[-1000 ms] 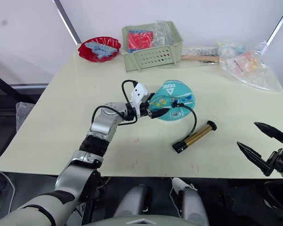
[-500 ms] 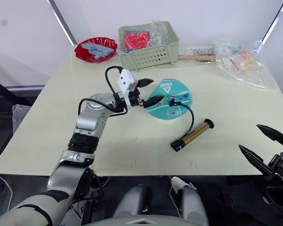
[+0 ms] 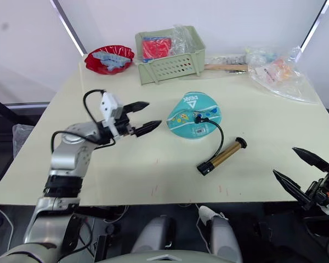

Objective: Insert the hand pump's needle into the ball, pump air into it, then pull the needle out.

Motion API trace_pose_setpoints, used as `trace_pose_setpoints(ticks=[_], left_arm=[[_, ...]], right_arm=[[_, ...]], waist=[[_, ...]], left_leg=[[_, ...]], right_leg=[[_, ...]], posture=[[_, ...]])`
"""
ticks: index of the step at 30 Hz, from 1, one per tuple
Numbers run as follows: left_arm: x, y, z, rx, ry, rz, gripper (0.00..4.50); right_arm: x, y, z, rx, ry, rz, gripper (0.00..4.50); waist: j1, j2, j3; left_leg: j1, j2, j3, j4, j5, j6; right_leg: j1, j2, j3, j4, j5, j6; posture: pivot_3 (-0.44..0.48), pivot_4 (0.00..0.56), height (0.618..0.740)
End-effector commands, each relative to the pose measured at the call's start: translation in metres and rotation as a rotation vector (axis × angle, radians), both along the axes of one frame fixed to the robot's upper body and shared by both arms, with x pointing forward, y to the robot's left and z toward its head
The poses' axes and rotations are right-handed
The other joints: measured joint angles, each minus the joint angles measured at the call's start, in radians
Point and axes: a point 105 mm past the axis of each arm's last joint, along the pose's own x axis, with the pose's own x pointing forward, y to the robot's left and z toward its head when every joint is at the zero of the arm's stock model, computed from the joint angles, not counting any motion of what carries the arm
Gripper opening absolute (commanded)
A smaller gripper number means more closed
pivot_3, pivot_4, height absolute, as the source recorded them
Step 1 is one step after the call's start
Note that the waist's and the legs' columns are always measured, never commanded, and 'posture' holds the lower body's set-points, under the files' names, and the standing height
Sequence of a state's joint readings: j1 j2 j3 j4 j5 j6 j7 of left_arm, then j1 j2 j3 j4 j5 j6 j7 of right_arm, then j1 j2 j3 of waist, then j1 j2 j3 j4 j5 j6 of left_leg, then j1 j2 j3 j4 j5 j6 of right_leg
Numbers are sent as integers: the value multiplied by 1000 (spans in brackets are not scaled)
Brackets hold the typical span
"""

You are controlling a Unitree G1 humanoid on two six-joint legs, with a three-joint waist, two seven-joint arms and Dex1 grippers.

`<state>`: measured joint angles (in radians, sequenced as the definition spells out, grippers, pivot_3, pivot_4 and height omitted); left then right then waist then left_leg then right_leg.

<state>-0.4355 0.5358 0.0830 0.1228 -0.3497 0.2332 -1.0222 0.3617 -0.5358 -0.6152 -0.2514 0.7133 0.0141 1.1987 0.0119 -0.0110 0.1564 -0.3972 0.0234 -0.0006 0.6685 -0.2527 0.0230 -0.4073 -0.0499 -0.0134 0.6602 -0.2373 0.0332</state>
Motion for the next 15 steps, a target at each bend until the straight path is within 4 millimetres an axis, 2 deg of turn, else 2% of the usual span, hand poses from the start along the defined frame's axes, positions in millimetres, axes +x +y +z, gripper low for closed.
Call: trace_pose_setpoints(ticks=[1, 10, 15], left_arm=[[-18, 19, 11, -13, -34, -5, 4469], [-58, 78, -18, 75, 67, 118, 4469], [-72, 94, -22, 97, 94, 154, 4469]], right_arm=[[-2, -3, 4, -28, -30, 0, 4500], [-5, -18, -3, -59, -7, -10, 4500], [-6, -26, -4, -74, 7, -4, 4500]], waist=[[3, -1, 1], [2, 0, 3], [2, 0, 4]], left_leg=[[0, 0, 0, 0, 0, 0], [0, 3, 1, 0, 0, 0], [0, 3, 2, 0, 0, 0]], right_leg=[[0, 0, 0, 0, -2, -3], [0, -2, 1, 0, -4, 0], [-1, -3, 0, 0, -4, 0]], posture=[[0, 150, 738], [0, 150, 738], [0, 150, 738]])
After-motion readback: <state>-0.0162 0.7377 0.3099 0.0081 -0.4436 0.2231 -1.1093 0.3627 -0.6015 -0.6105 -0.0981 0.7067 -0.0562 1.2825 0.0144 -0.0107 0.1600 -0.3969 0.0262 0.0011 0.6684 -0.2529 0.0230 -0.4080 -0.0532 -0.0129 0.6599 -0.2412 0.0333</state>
